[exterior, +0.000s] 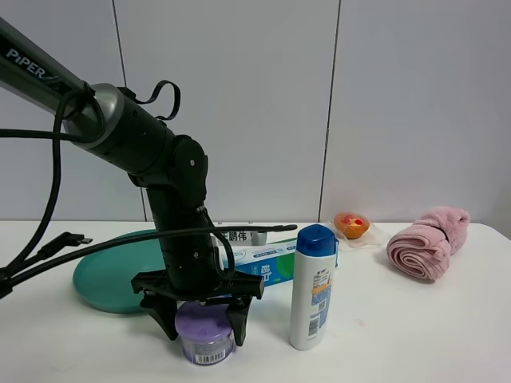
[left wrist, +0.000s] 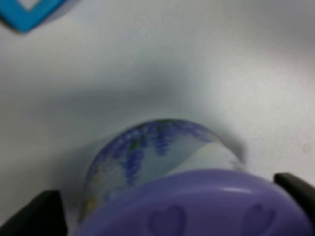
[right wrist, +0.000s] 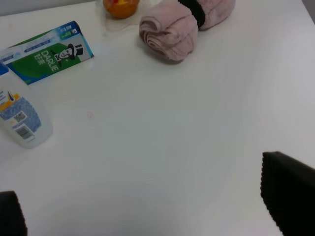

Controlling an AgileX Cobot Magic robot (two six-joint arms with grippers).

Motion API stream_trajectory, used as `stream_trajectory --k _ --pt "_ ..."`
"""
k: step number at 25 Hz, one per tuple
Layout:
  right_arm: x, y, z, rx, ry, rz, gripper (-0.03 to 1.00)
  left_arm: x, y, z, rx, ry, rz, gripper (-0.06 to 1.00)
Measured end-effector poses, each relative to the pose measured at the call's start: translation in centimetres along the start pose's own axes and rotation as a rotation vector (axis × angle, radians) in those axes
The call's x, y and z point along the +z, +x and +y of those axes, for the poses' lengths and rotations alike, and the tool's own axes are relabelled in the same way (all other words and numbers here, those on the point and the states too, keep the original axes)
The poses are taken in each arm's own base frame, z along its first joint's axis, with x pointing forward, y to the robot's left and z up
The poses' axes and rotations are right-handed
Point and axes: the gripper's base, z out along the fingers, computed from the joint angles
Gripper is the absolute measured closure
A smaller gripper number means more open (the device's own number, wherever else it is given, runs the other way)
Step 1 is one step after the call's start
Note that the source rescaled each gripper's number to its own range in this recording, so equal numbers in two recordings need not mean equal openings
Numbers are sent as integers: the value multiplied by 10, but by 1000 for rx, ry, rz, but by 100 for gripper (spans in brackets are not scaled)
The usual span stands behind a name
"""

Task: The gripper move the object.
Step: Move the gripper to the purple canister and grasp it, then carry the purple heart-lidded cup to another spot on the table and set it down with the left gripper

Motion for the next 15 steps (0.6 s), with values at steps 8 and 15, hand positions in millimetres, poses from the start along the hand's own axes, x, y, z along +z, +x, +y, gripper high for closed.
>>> stream_trajectory --k 8,15 --pt "0 0 0 0 0 0 -3 -8 0 -1 16 1 -8 94" --pt "0 0 0 0 0 0 -3 -89 2 -6 102 23 -182 94"
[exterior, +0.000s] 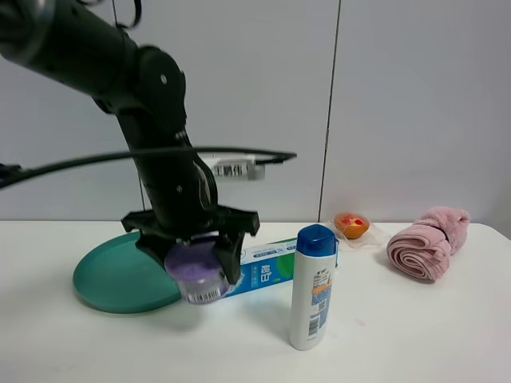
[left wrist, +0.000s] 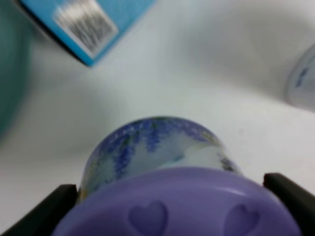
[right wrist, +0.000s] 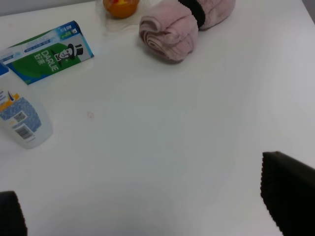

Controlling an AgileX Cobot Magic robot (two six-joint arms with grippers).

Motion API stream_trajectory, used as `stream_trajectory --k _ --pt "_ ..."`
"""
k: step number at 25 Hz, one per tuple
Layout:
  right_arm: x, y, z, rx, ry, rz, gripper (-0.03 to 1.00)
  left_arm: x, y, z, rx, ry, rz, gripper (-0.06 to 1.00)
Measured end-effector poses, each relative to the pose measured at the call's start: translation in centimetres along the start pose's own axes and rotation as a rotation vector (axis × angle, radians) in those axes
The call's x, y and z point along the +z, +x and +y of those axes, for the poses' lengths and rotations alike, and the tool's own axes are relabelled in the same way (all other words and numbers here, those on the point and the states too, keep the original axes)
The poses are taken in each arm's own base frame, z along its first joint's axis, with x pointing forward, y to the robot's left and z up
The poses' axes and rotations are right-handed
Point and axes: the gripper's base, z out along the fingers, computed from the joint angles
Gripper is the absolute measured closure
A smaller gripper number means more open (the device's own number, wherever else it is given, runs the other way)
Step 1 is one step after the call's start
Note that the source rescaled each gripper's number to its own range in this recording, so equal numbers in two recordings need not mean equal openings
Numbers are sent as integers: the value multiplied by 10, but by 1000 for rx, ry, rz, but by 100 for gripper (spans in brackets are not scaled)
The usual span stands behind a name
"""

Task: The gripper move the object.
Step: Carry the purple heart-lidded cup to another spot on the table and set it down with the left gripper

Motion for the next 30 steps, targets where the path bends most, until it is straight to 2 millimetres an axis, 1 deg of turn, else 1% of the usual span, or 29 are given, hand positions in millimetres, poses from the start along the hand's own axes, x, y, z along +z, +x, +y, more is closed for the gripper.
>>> stream_trajectory --k 2,3,6,9,11,13,17,21,23,27,30 --pt "0 0 0 0 0 0 -3 -31 -9 0 37 -11 -91 94" --pt "0 0 0 0 0 0 -3 -43 -15 1 49 -20 -132 94" --pt "0 0 0 0 0 0 -3 -80 -41 4 97 -42 -254 94" --pt "0 0 0 0 0 0 -3 -101 -64 4 165 -63 -325 94" --pt "0 0 0 0 0 0 -3 -107 -79 1 211 -67 -362 94" --pt "0 0 0 0 0 0 -3 -108 -95 -4 243 -62 -394 94" --pt "0 0 0 0 0 0 -3 -99 -123 -16 296 -13 -432 94" --pt "0 0 0 0 0 0 -3 -68 -144 -25 342 42 -423 94" --pt "0 0 0 0 0 0 -3 -48 -152 -28 354 63 -419 94" --pt "0 0 0 0 0 0 -3 -12 -161 -29 348 95 -404 94" --pt "0 0 0 0 0 0 -3 11 -163 -29 356 108 -400 94"
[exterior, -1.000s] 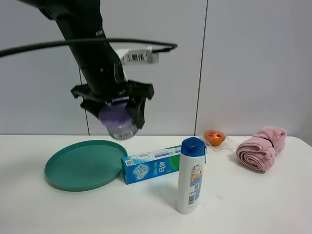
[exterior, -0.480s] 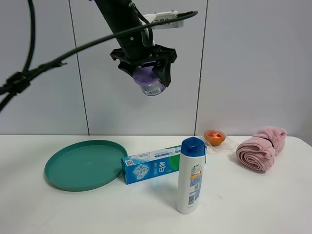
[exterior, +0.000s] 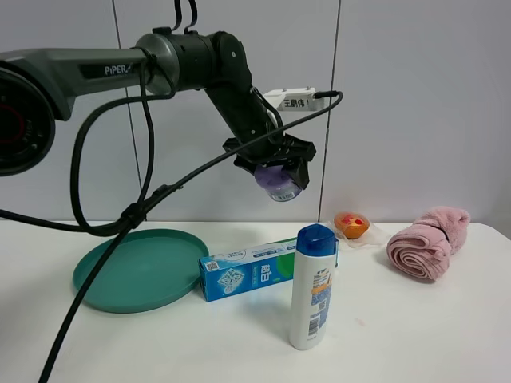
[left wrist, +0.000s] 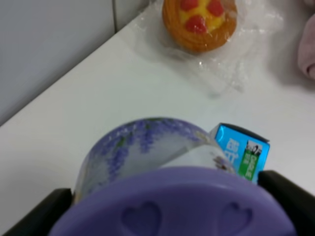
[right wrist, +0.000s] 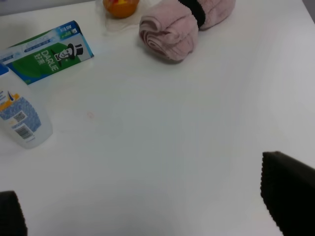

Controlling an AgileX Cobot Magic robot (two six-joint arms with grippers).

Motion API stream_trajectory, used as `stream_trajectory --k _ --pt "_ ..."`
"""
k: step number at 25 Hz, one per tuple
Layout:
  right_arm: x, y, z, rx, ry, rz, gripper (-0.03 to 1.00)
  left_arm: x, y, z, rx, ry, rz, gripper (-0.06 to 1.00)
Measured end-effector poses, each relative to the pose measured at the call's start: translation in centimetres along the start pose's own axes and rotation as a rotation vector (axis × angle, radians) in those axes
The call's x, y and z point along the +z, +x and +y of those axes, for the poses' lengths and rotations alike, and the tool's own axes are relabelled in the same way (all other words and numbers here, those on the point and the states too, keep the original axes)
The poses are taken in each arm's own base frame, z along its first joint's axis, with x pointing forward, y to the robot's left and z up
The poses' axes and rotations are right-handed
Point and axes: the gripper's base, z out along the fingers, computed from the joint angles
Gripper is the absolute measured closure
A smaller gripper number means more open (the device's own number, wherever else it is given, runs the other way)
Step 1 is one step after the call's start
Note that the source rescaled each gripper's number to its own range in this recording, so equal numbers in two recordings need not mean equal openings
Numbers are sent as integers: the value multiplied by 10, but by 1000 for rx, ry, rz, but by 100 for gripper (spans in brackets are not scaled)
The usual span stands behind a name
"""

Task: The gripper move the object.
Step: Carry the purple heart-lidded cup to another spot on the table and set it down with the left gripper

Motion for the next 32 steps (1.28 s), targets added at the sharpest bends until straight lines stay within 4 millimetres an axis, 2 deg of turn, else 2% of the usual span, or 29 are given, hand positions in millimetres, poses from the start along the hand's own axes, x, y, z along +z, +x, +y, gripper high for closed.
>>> stream_trajectory --k 3,9,13,32 --pt "0 0 0 0 0 0 -3 14 4 4 7 -1 -17 94" --pt "0 0 0 0 0 0 -3 25 6 20 -1 -21 -65 94" --pt "0 0 0 0 0 0 -3 38 15 29 -22 -8 -53 94" --pt "0 0 0 0 1 0 -3 79 42 40 22 -5 -11 94"
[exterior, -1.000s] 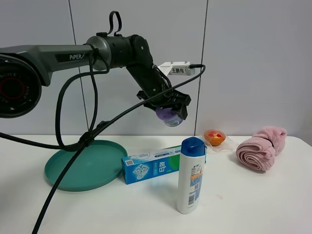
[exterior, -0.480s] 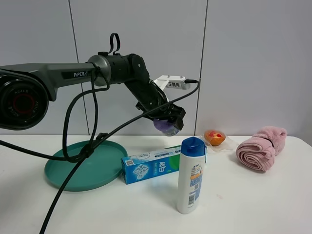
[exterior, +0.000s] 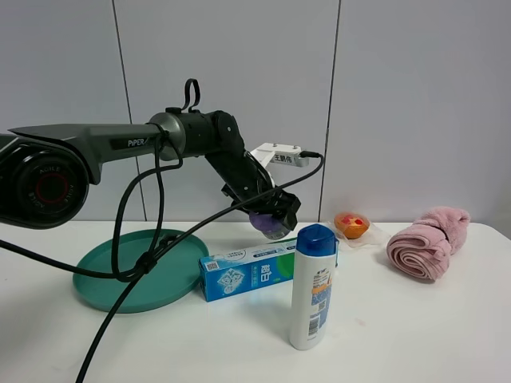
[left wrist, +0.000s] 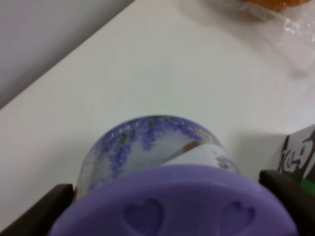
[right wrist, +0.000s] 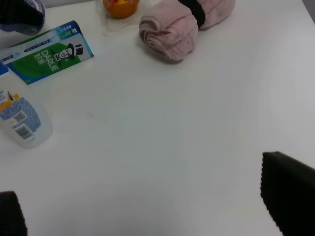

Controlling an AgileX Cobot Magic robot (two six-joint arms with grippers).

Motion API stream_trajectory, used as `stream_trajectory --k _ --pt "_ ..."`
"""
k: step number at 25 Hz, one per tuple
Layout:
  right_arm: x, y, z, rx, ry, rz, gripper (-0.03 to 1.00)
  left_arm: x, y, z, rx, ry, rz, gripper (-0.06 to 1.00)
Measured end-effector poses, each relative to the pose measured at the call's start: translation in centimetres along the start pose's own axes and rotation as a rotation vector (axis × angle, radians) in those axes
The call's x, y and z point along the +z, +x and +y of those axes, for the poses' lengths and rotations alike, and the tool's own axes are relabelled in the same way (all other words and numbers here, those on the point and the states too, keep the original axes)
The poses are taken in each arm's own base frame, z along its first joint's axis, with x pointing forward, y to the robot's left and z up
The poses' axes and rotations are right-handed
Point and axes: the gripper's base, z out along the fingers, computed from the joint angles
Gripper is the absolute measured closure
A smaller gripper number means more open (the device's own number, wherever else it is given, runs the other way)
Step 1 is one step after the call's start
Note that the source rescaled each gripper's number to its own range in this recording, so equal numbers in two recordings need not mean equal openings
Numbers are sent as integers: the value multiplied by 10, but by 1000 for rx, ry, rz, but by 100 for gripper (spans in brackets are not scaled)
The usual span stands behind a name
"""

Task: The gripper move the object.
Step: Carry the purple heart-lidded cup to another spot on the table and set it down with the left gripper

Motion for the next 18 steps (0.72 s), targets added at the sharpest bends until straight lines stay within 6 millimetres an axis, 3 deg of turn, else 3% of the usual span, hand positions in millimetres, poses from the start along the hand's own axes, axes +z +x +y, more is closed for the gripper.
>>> stream_trajectory --k 18 --pt "0 0 0 0 0 0 -3 5 3 1 93 -1 -2 94"
